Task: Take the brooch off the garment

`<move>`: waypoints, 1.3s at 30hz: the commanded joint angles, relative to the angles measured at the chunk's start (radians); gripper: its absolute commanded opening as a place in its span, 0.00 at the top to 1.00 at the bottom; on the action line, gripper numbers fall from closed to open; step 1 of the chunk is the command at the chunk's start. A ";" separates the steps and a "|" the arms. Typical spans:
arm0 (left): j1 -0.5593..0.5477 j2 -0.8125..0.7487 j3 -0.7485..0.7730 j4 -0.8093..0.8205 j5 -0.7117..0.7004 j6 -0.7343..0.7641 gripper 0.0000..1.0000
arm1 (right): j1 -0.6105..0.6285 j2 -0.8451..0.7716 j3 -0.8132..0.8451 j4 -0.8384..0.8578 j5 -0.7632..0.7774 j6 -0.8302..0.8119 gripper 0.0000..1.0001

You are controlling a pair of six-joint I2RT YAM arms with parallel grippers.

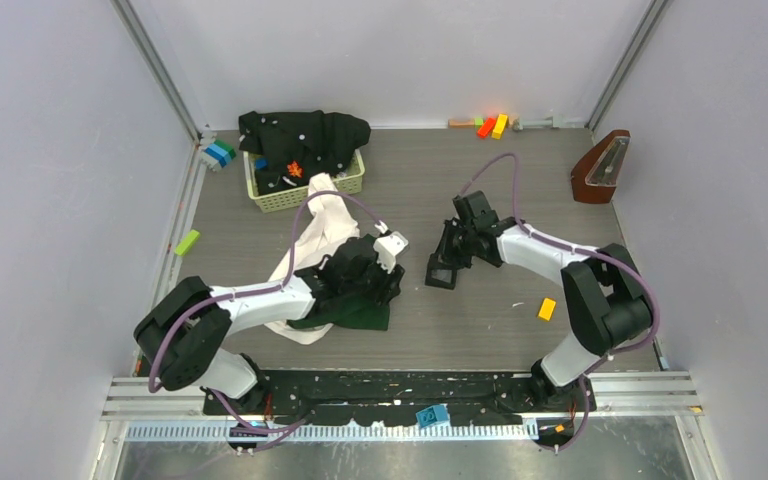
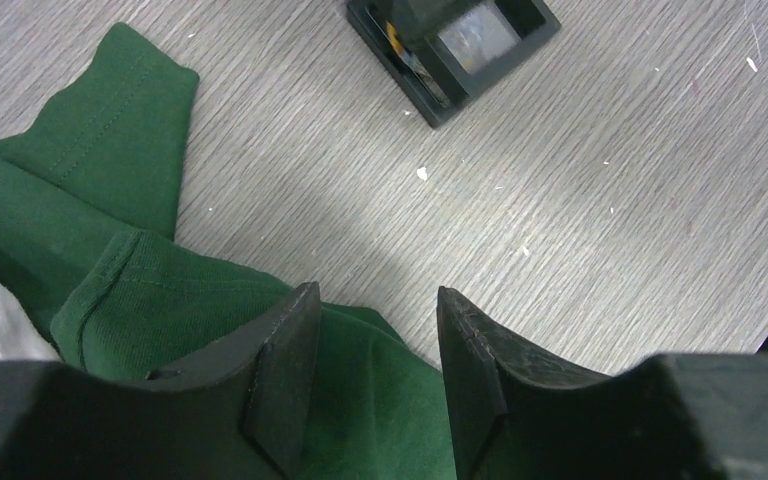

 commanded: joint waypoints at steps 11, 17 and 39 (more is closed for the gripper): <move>0.006 -0.108 -0.030 -0.010 -0.054 0.008 0.51 | -0.116 0.285 0.385 -0.015 0.125 -0.050 0.94; 0.005 -0.129 -0.042 -0.010 -0.072 0.004 0.50 | -0.149 0.379 0.509 -0.027 0.106 -0.049 0.74; 0.179 -0.485 -0.032 -0.192 -0.559 -0.045 0.04 | -0.178 -0.563 -0.308 0.452 0.799 -0.335 0.22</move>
